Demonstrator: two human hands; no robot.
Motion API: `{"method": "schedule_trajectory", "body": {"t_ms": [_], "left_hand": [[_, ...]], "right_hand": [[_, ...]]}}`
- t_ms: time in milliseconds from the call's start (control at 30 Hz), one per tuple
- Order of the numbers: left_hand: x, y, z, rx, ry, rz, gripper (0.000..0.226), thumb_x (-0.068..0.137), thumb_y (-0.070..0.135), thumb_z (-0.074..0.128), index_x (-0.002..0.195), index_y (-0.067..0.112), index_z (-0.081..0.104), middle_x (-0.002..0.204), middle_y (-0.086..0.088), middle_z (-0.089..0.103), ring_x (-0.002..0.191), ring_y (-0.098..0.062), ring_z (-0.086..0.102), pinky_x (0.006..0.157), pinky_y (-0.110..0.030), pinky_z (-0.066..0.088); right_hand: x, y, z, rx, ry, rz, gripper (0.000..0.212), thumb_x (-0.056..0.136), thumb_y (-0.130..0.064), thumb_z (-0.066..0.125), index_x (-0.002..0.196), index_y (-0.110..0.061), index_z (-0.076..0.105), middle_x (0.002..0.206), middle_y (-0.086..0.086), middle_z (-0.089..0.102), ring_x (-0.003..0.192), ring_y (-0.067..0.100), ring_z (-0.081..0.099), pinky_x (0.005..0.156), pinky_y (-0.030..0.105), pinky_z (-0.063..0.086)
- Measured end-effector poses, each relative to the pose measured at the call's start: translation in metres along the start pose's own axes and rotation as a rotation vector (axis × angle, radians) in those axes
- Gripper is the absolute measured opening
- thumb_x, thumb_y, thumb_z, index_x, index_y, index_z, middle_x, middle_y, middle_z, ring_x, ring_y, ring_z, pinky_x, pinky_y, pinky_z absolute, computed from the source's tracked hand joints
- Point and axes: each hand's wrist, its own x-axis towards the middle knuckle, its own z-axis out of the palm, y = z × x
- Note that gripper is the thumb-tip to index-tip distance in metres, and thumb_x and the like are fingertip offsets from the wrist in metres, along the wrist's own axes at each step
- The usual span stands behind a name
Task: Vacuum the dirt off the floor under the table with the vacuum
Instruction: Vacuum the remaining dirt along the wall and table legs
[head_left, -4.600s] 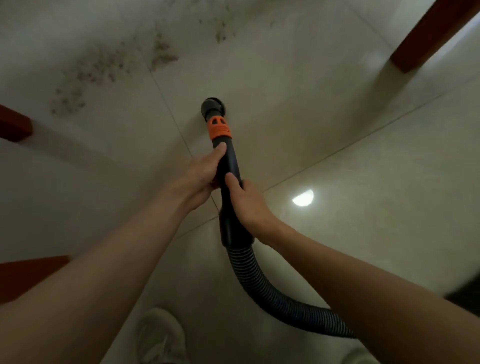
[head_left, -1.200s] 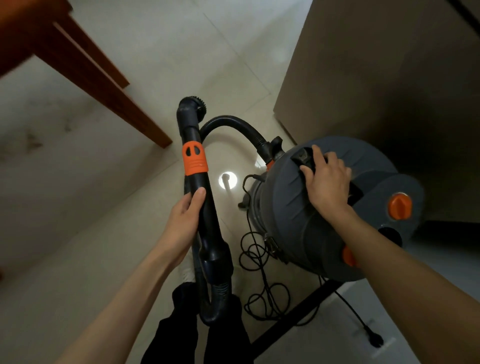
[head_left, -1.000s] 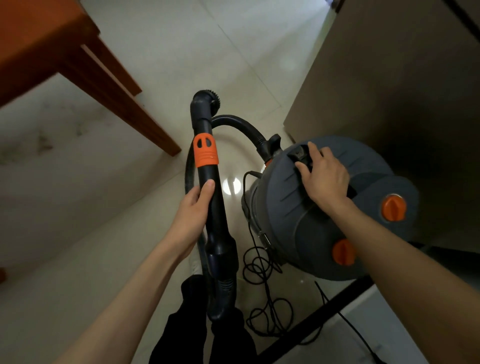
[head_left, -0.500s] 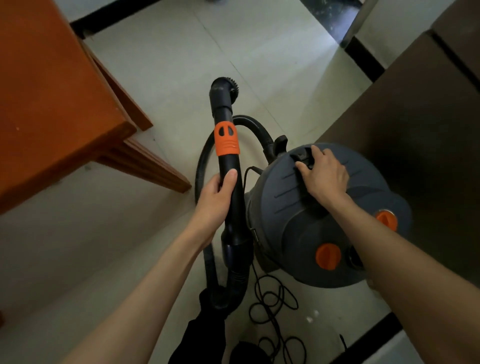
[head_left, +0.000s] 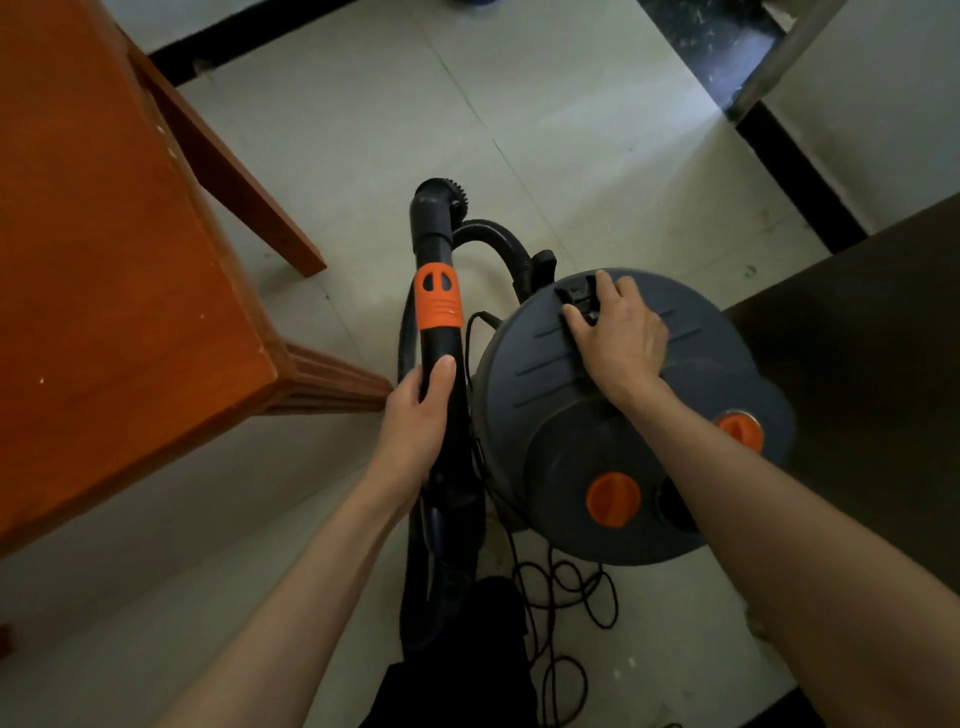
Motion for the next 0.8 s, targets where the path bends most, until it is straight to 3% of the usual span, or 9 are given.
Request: {"method": "schedule_trajectory", "body": {"t_ms": [267, 633, 800], "left_hand": [[0.020, 0.012, 0.002, -0.147, 0.109, -0.055, 0.020, 0.096, 0.031, 0.047, 0.086, 0.019, 0.060, 0.078, -0.002, 0.062, 0.073, -0.015, 0.059, 0.064, -0.026, 0.047], [0.039, 0.011, -0.021, -0.111, 0.172, -0.063, 0.023, 0.097, 0.033, 0.045, 0.083, 0.018, 0.057, 0.065, 0.003, 0.053, 0.056, -0.008, 0.053, 0.057, -0.025, 0.042], [0.037, 0.011, -0.024, -0.091, 0.176, -0.049, 0.022, 0.098, 0.031, 0.044, 0.084, 0.018, 0.055, 0.063, 0.004, 0.051, 0.045, 0.003, 0.051, 0.047, -0.014, 0.042]], "right_hand": [[0.049, -0.041, -0.005, -0.045, -0.049, -0.204, 0.047, 0.099, -0.042, 0.042, 0.135, -0.011, 0.041, 0.125, 0.010, 0.048, 0.101, 0.032, 0.056, 0.071, 0.035, 0.035], [0.118, -0.094, -0.006, -0.032, -0.087, -0.391, 0.049, 0.098, -0.041, 0.043, 0.140, -0.015, 0.043, 0.134, 0.012, 0.046, 0.113, 0.036, 0.052, 0.090, 0.041, 0.041], [0.127, -0.096, -0.011, -0.030, -0.152, -0.482, 0.058, 0.098, -0.035, 0.044, 0.148, -0.013, 0.026, 0.145, 0.013, 0.037, 0.128, 0.033, 0.039, 0.098, 0.046, 0.040]]}}
